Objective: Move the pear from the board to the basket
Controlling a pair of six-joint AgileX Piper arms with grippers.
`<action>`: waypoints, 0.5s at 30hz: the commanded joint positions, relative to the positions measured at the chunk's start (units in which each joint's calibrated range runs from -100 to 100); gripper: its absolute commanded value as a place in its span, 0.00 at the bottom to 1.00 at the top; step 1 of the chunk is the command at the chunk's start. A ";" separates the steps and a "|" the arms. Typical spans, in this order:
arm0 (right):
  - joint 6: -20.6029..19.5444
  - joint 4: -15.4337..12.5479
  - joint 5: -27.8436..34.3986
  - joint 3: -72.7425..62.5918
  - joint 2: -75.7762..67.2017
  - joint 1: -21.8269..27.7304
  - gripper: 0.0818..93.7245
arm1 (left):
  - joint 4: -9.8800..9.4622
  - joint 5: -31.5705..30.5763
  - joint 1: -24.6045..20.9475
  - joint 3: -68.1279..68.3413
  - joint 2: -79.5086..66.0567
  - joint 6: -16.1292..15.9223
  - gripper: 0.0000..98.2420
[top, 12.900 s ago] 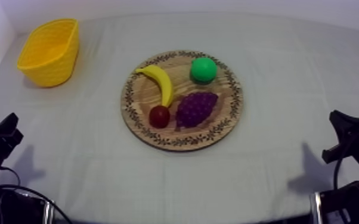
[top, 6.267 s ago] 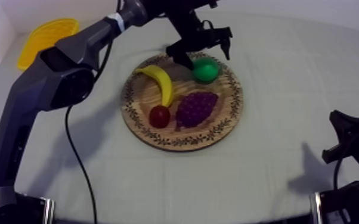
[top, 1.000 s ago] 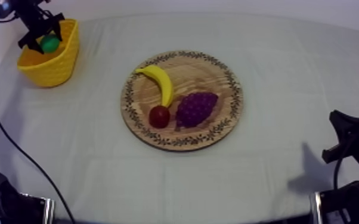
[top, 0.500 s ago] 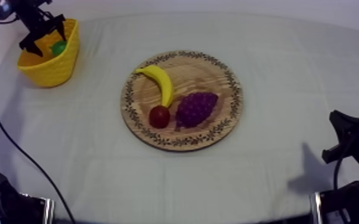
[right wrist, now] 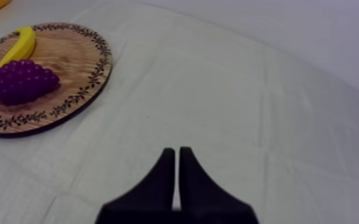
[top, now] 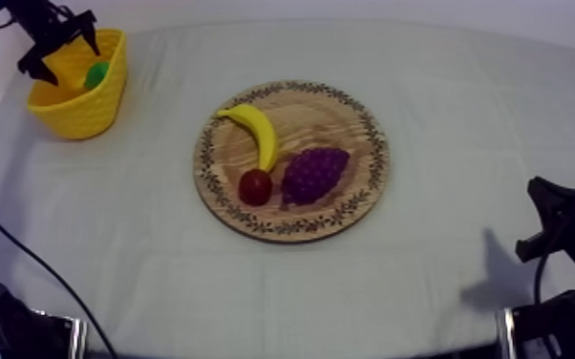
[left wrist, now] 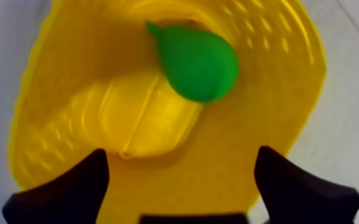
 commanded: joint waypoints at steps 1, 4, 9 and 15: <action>-0.04 -0.01 0.01 0.00 -0.04 0.01 0.00 | -0.03 -0.43 0.09 2.88 -3.15 -0.18 0.91; -0.04 -0.01 0.01 0.00 -0.04 0.01 0.00 | 0.07 -1.41 0.31 6.78 -6.68 -0.80 0.85; -0.04 -0.01 0.01 0.00 -0.04 0.01 0.00 | 0.18 -3.78 1.12 13.15 -13.49 -1.89 0.73; -0.04 -0.01 0.01 0.00 -0.04 0.01 0.00 | -0.01 -7.26 2.21 20.86 -22.78 -3.02 0.59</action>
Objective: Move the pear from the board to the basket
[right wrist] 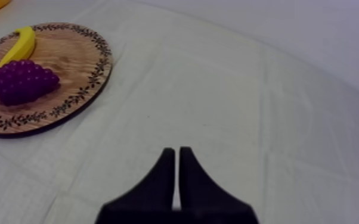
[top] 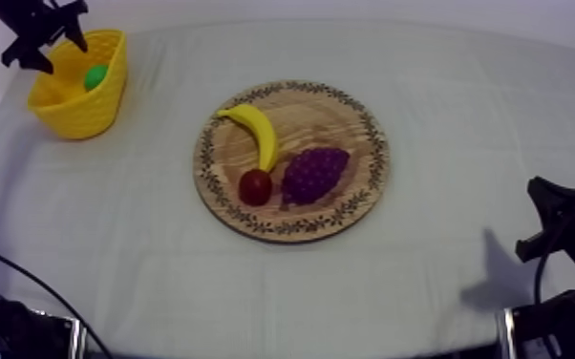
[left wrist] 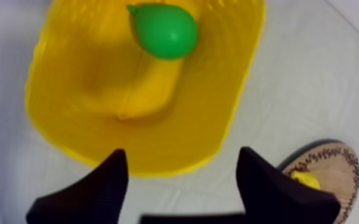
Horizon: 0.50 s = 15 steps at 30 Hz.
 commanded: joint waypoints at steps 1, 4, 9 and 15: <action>0.04 -0.01 0.01 0.00 -0.04 0.01 0.00 | -0.11 -1.77 0.23 3.90 -5.36 -0.31 0.56; 0.04 -0.01 0.01 0.00 -0.04 0.01 0.00 | -0.08 -5.61 0.44 8.66 -10.49 -1.02 0.46; 0.04 -0.01 0.01 0.00 -0.04 0.01 0.00 | 0.00 -15.78 0.47 18.55 -19.40 -3.38 0.32; 0.04 -0.01 0.01 0.00 -0.04 0.01 0.00 | 0.12 -29.14 0.28 30.79 -29.59 -6.64 0.15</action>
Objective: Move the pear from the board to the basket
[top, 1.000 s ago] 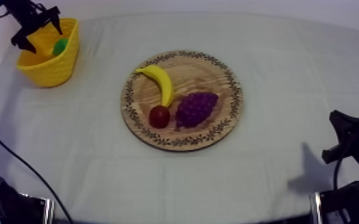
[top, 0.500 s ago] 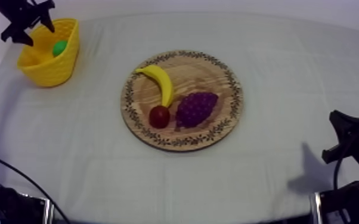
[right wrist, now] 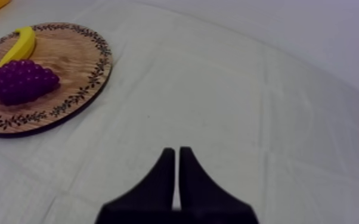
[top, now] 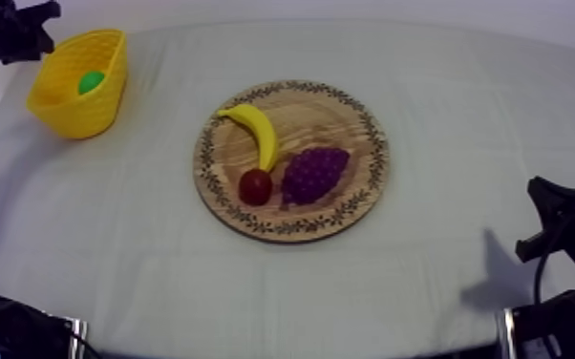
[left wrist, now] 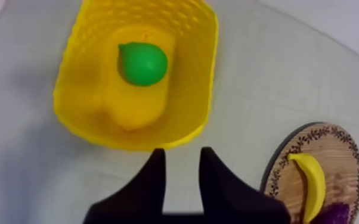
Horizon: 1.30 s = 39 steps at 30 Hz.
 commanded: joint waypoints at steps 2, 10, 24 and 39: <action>-0.03 -0.01 0.01 0.00 -0.04 0.01 0.00 | -0.23 -9.23 0.18 9.24 -7.44 -1.96 0.10; -0.03 -0.01 0.01 0.00 -0.04 0.01 0.00 | -0.67 -21.68 1.51 24.30 -22.56 -3.91 0.01; -0.03 -0.01 0.01 0.00 -0.04 0.01 0.00 | -2.86 -29.62 5.04 52.12 -54.48 -4.90 0.01; -0.03 -0.01 0.01 0.00 -0.04 0.01 0.00 | -3.16 -28.22 8.68 71.47 -83.21 -13.42 0.00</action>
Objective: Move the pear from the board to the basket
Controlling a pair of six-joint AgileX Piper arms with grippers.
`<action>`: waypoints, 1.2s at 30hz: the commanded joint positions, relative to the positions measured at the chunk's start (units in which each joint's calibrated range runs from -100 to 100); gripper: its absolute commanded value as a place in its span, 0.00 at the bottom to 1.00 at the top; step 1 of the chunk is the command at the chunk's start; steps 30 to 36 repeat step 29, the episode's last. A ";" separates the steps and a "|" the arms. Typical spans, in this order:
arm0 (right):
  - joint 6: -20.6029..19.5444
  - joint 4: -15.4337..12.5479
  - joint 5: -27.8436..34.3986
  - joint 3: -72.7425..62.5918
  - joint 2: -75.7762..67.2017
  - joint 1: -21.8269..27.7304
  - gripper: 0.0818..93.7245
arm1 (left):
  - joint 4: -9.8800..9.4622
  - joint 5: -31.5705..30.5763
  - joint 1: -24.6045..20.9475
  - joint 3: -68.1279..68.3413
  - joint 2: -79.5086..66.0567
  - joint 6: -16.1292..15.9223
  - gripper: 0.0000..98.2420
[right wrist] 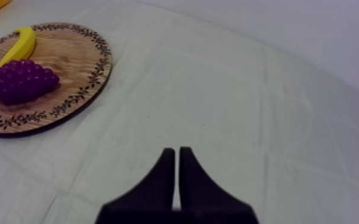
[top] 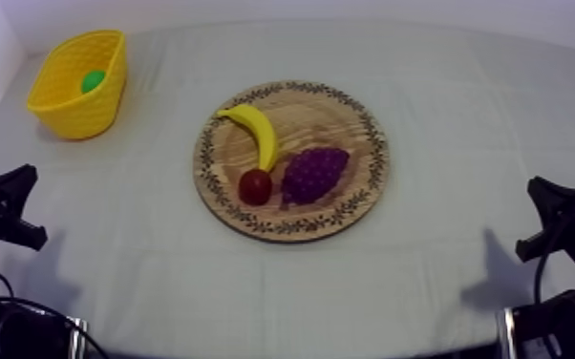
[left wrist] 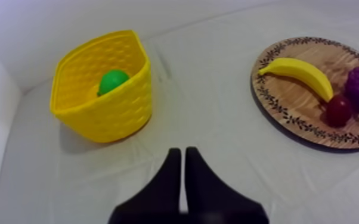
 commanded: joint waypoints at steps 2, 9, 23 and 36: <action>-0.05 -0.01 0.01 0.00 -0.04 0.01 0.00 | 0.07 1.88 -0.18 2.99 -7.36 -1.03 0.00; -0.04 -0.01 0.01 0.00 -0.04 -0.04 0.00 | -0.86 5.73 -2.18 7.47 -12.38 2.79 0.00; -0.06 -0.01 0.01 0.00 -0.04 -0.06 0.00 | -2.00 -4.75 -3.56 11.45 -12.85 17.74 0.00; -0.05 -0.01 0.01 0.00 -0.04 -0.06 0.00 | -2.02 -5.18 -3.57 11.57 -12.86 18.74 0.00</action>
